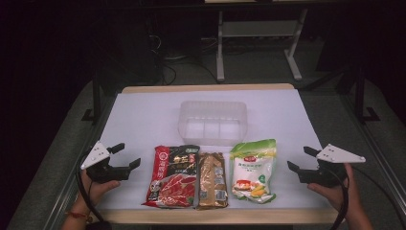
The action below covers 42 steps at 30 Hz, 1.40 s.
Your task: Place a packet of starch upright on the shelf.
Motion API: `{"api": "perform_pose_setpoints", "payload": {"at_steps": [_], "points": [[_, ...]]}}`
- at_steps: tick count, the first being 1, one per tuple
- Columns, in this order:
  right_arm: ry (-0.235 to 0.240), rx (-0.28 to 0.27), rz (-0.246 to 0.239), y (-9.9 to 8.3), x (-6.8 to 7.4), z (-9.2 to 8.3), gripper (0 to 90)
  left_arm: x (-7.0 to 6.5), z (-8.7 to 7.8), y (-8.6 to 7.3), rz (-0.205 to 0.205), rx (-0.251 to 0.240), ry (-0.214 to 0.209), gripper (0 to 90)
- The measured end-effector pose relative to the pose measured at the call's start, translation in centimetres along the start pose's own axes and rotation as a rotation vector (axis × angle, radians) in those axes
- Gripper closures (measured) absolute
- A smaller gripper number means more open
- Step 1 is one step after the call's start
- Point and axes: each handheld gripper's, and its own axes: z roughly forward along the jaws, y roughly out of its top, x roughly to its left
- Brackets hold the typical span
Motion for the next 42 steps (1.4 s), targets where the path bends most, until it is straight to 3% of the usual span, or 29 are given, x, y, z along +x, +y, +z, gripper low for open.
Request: {"api": "perform_pose_setpoints", "payload": {"at_steps": [3,8,12,20,26,34,37,40,41,42], "points": [[0.011,0.023,0.007,-0.1,0.2,0.2,19.6,-0.4,0.4,0.1,0.021,0.017,-0.015,14.3],[0.059,0.042,0.059,0.2,-0.1,0.8,18.4,-1.3,0.6,-0.3,0.066,0.033,-0.022,14.8],[0.140,0.064,0.089,0.7,0.1,1.9,18.5,-2.1,0.5,-0.5,0.081,0.027,-0.020,14.8],[0.210,0.095,0.119,0.9,0.3,2.9,16.8,-3.4,0.8,-0.7,0.132,0.051,-0.018,16.0],[0.253,0.139,0.115,0.9,1.0,4.2,15.6,-3.7,1.4,-1.2,0.149,0.094,-0.026,16.0],[0.328,0.148,0.156,1.3,1.3,5.4,14.4,-3.5,1.5,-1.3,0.137,0.098,-0.022,16.2],[0.389,0.167,0.183,1.5,1.6,6.1,14.4,-3.5,1.5,-1.3,0.139,0.102,-0.021,16.2],[0.419,0.184,0.199,1.6,1.7,6.7,14.4,-3.5,1.5,-1.3,0.138,0.099,-0.019,16.2],[0.452,0.199,0.206,1.7,1.9,7.2,14.4,-3.5,1.5,-1.3,0.141,0.101,-0.019,16.2],[0.452,0.199,0.206,1.7,1.9,7.2,14.4,-3.6,1.5,-1.3,0.142,0.102,-0.020,16.2]]}}
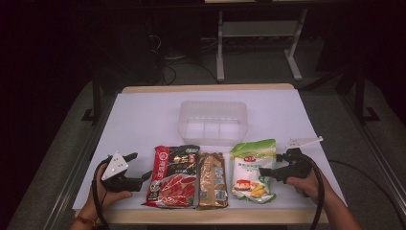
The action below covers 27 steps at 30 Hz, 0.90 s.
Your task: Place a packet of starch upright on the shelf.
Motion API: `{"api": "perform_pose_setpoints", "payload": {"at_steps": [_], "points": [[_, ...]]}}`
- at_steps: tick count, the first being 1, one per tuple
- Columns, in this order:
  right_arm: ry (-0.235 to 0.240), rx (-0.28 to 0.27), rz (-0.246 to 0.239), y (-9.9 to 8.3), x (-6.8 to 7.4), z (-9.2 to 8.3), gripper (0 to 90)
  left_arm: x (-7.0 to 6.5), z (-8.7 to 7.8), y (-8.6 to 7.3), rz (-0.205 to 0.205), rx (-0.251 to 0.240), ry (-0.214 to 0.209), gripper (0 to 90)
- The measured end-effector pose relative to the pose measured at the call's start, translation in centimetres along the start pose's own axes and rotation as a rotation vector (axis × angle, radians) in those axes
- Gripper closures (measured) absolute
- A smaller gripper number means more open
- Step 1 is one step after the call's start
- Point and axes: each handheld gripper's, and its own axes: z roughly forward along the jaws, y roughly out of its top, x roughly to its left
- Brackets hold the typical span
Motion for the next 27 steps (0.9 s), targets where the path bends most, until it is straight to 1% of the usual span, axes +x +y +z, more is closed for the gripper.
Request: {"api": "perform_pose_setpoints", "payload": {"at_steps": [2,3,4,5,6,9,10,11,12,13,15,18,19,21,22,23,27], "points": [[0.025,0.019,0.000,0.2,0.1,0.5,14.4,0.0,0.0,0.0,0.000,-0.002,-0.001,16.2],[0.038,0.036,-0.002,0.3,0.2,0.8,13.4,0.0,0.0,0.0,0.001,-0.002,-0.002,16.2],[0.059,0.067,-0.009,0.4,0.4,1.5,14.3,0.0,0.0,0.0,0.000,-0.004,-0.002,16.2],[0.074,0.069,-0.009,0.5,0.5,1.7,14.3,0.0,0.1,0.0,0.002,-0.004,-0.001,16.2],[0.074,0.069,-0.009,0.5,0.5,1.7,14.3,0.0,0.1,0.0,0.002,-0.004,-0.001,16.2],[0.103,0.093,-0.013,0.7,0.8,2.4,15.3,0.0,0.0,0.0,0.004,-0.002,-0.001,16.2],[0.109,0.095,-0.013,0.7,0.9,2.5,17.4,0.0,0.0,0.0,0.005,-0.002,-0.002,16.2],[0.151,0.100,-0.017,0.7,1.0,2.6,25.5,0.0,0.0,0.0,0.006,0.000,-0.003,16.2],[0.156,0.101,-0.021,0.7,1.1,2.7,27.1,0.0,0.0,0.0,0.006,0.001,-0.004,16.2],[0.156,0.101,-0.021,0.7,1.1,2.7,27.1,-0.1,0.1,0.0,0.005,0.000,-0.004,16.2],[0.161,0.104,-0.018,0.8,1.1,2.7,30.5,0.0,0.1,0.1,0.005,0.000,-0.004,16.3],[0.170,0.112,-0.020,0.8,1.3,2.8,39.3,-0.1,0.1,0.1,0.006,0.002,-0.002,16.4],[0.159,0.113,-0.027,0.8,1.5,2.9,46.3,-0.1,0.1,0.1,0.004,0.002,0.000,16.4],[0.153,0.109,-0.037,0.8,1.7,2.9,51.7,-0.1,0.1,0.1,0.001,0.001,0.000,16.4],[0.153,0.109,-0.037,0.8,1.7,2.9,51.7,-0.1,0.1,0.1,0.001,0.001,0.000,16.4],[0.148,0.110,-0.038,0.8,1.8,3.0,54.1,0.0,0.1,0.0,0.000,0.000,0.002,16.4],[0.120,0.105,-0.069,0.9,2.4,2.9,61.9,0.1,0.0,0.0,-0.013,-0.002,0.001,16.4]]}}
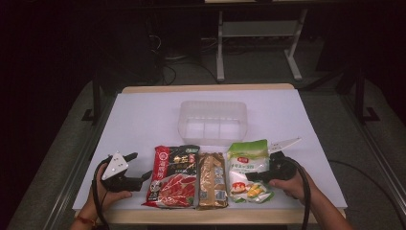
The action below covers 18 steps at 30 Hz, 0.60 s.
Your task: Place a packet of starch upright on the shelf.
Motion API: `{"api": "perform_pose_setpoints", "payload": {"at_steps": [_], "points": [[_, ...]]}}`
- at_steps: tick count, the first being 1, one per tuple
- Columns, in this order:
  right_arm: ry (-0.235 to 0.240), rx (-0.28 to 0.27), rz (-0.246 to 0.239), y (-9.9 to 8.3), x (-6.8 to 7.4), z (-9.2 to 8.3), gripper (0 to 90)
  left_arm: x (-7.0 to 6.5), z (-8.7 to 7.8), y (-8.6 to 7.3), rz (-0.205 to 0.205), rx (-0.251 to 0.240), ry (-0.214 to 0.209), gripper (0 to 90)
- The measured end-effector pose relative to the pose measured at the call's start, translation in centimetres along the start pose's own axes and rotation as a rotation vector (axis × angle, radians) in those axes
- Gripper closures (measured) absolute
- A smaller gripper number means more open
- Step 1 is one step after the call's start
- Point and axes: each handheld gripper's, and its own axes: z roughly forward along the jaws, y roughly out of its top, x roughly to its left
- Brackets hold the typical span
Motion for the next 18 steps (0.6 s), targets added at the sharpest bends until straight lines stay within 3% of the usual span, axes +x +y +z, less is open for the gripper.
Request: {"api": "perform_pose_setpoints", "payload": {"at_steps": [7,18], "points": [[-0.053,-0.027,-0.068,0.0,1.5,-0.4,72.1,0.4,-0.1,-0.2,-0.014,0.003,0.009,16.4],[-0.079,-0.086,-0.162,0.5,4.3,-1.7,79.7,0.5,-0.1,-0.2,-0.026,-0.006,-0.001,16.4]]}}
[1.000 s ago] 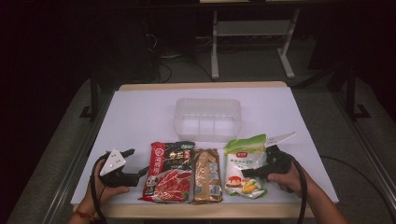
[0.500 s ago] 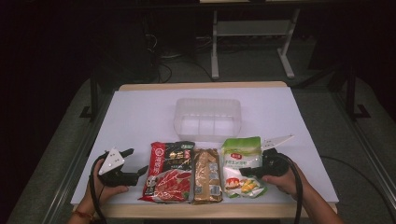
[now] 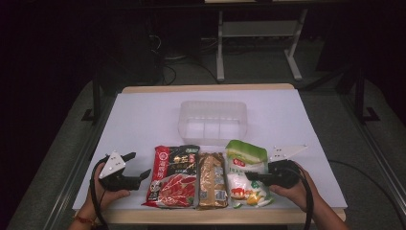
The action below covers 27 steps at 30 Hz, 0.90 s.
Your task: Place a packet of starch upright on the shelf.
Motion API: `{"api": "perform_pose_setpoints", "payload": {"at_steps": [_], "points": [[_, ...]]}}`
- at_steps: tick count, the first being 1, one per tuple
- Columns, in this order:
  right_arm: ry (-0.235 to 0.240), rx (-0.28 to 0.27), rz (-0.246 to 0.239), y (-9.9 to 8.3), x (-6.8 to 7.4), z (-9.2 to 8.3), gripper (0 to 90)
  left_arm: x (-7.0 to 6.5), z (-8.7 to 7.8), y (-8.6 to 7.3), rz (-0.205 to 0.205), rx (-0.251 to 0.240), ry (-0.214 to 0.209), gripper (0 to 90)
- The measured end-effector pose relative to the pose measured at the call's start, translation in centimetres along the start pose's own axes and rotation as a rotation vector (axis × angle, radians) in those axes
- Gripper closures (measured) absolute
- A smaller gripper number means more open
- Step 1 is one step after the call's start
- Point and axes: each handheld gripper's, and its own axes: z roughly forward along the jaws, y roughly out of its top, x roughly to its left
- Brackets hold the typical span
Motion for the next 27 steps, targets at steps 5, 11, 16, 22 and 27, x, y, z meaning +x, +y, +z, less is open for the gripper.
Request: {"api": "perform_pose_setpoints", "payload": {"at_steps": [5,11,16,22,27], "points": [[-0.006,-0.008,-0.038,0.4,0.9,-0.4,80.8,0.0,0.0,0.0,0.000,0.000,-0.005,16.4],[-0.024,-0.022,-0.070,0.9,1.6,-0.8,81.1,0.0,0.0,0.0,-0.006,-0.006,-0.007,16.4],[-0.054,-0.050,-0.103,1.5,2.3,-1.4,81.2,0.0,0.0,0.0,-0.012,-0.010,-0.005,16.4],[-0.091,-0.080,-0.125,2.0,2.8,-1.9,81.3,0.0,0.0,0.1,-0.014,-0.010,-0.006,16.4],[-0.122,-0.105,-0.125,2.2,2.8,-2.2,81.3,0.1,0.0,0.0,-0.014,-0.007,-0.007,16.4]]}}
